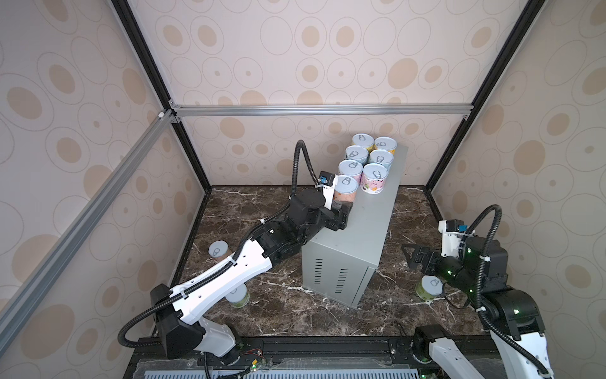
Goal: Place and organize the canned foods onto the counter
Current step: 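Open the left gripper and draw it back down beside the cabinet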
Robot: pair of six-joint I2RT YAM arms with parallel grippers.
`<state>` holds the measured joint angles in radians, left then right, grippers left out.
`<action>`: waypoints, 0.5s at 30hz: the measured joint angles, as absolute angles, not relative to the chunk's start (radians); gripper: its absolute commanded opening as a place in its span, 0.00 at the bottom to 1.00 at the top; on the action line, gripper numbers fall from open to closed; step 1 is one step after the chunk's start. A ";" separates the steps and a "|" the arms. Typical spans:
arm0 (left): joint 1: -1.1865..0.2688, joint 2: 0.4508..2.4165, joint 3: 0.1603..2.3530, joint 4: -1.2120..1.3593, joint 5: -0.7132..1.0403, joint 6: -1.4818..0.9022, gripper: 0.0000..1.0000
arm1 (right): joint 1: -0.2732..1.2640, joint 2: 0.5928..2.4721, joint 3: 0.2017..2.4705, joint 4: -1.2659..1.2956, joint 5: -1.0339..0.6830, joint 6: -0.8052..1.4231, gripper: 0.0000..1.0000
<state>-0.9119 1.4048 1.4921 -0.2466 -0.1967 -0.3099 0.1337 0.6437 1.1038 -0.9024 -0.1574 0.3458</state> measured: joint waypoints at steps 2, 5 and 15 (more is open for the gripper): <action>-0.912 1.379 1.492 -0.252 -0.200 -0.303 0.91 | 0.134 0.644 1.116 -0.907 -0.156 0.346 0.99; -0.912 1.330 1.492 -0.252 -0.207 -0.298 0.93 | 0.134 0.644 1.132 -0.916 -0.153 0.347 0.99; -0.912 1.184 1.419 -0.266 -0.297 -0.297 0.99 | 0.134 0.643 1.146 -0.962 -0.152 0.355 0.99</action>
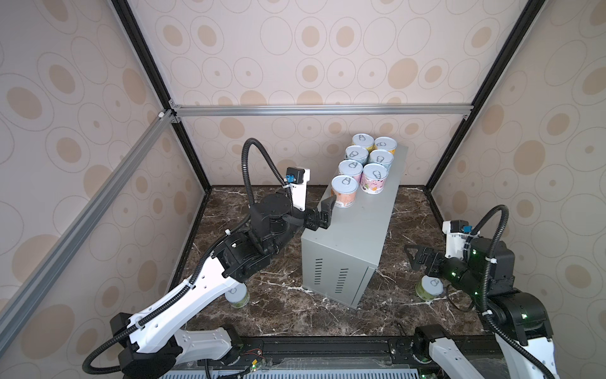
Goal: Place and organize the canned foods onto the counter
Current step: 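Open the left gripper and draw it back down beside the cabinet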
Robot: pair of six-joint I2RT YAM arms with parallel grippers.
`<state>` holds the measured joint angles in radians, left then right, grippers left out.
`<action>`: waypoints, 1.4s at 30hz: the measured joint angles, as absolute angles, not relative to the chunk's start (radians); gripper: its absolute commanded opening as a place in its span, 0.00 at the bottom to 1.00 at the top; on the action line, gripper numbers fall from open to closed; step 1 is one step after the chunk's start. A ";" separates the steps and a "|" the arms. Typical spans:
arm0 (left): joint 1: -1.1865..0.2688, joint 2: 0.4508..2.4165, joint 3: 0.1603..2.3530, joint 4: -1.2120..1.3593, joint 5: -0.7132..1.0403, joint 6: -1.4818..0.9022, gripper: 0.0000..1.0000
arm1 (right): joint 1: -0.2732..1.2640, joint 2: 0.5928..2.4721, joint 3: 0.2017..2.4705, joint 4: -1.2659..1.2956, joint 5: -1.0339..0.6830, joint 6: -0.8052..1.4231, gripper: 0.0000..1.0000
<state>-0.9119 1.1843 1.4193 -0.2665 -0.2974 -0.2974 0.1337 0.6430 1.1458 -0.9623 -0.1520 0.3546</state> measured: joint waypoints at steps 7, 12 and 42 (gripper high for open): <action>-0.890 1.112 1.262 -0.306 -0.383 -0.308 0.99 | 0.134 0.626 1.087 -0.976 -0.133 0.358 0.99; -0.813 1.057 1.173 -0.310 -0.377 -0.352 0.99 | 0.134 0.623 0.999 -0.975 -0.123 0.367 0.99; -0.263 1.362 0.930 -0.396 -0.342 -0.771 0.99 | 0.134 0.684 0.544 -0.615 -0.121 0.542 0.99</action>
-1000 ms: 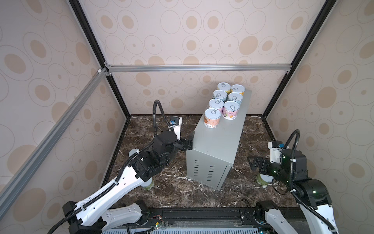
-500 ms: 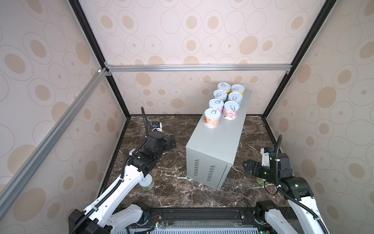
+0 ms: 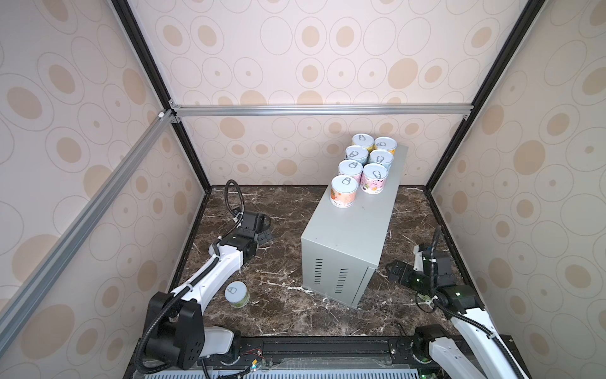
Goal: Place and organize the canned foods onto the counter
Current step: 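Open the left gripper and draw it back down beside the cabinet, then lower the left gripper onto the white-lidded floor can nearest it and close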
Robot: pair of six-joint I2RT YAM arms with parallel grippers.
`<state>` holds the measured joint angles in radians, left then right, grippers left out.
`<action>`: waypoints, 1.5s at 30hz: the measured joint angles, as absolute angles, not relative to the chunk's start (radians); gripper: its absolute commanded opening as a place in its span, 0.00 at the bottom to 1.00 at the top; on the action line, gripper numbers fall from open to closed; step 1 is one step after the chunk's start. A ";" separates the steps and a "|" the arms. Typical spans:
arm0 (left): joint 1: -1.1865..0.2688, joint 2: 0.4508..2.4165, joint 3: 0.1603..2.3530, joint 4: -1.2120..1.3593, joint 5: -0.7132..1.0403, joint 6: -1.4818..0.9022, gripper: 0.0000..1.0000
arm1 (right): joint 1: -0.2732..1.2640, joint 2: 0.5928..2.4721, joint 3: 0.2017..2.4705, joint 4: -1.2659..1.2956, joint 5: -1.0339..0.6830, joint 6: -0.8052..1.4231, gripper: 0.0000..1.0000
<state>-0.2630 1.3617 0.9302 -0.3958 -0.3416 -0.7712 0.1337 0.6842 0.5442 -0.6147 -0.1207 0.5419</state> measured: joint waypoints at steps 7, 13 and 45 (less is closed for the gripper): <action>-0.207 1.452 0.991 -0.501 -0.420 -0.886 0.99 | 0.134 0.756 0.503 -0.511 -0.149 0.553 0.99; -0.128 1.487 1.012 -0.552 -0.444 -0.929 0.99 | 0.134 0.766 0.492 -0.440 -0.175 0.554 0.99; 0.097 1.634 1.010 -0.431 -0.347 -0.841 0.99 | 0.134 0.777 0.465 -0.310 -0.278 0.578 0.99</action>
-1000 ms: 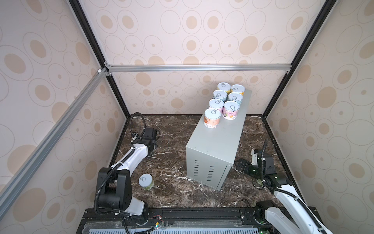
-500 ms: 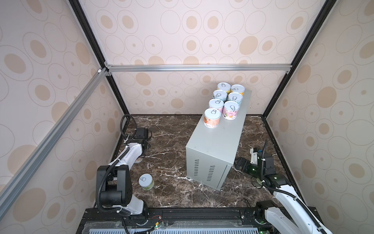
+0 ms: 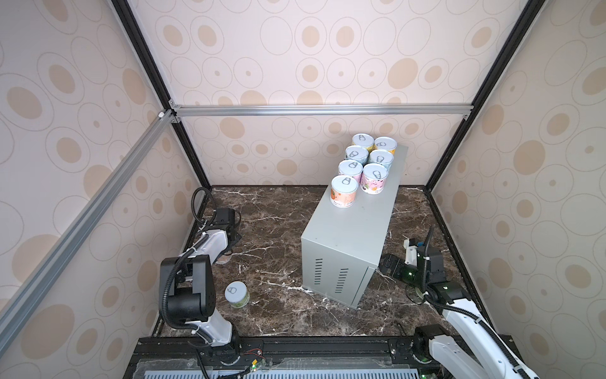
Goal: Place and organize the canned foods onto the counter
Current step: 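Lower the left gripper onto the white-lidded floor can nearest it and close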
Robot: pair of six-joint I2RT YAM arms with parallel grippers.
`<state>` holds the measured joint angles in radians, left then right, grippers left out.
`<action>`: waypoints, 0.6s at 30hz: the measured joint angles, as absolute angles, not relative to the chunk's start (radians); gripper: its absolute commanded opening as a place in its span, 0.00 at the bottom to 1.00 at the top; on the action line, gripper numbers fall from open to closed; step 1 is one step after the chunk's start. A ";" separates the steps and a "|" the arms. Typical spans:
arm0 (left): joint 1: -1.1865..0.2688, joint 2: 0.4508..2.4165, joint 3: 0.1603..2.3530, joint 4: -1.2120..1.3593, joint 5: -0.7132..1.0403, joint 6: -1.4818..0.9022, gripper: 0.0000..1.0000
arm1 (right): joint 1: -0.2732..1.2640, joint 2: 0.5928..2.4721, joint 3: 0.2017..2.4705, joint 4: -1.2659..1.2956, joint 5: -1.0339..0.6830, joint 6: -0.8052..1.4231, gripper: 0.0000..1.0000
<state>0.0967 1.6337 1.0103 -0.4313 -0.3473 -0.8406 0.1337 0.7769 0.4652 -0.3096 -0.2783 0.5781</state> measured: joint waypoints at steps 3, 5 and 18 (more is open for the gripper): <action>0.110 1.668 1.010 -0.419 -0.342 -0.833 0.99 | 0.134 0.777 0.465 -0.310 -0.278 0.578 0.99; 0.118 1.693 1.010 -0.415 -0.341 -0.829 0.99 | 0.134 0.777 0.465 -0.310 -0.278 0.579 0.99; 0.152 1.786 1.010 -0.364 -0.308 -0.783 0.86 | 0.134 0.777 0.465 -0.310 -0.278 0.578 0.99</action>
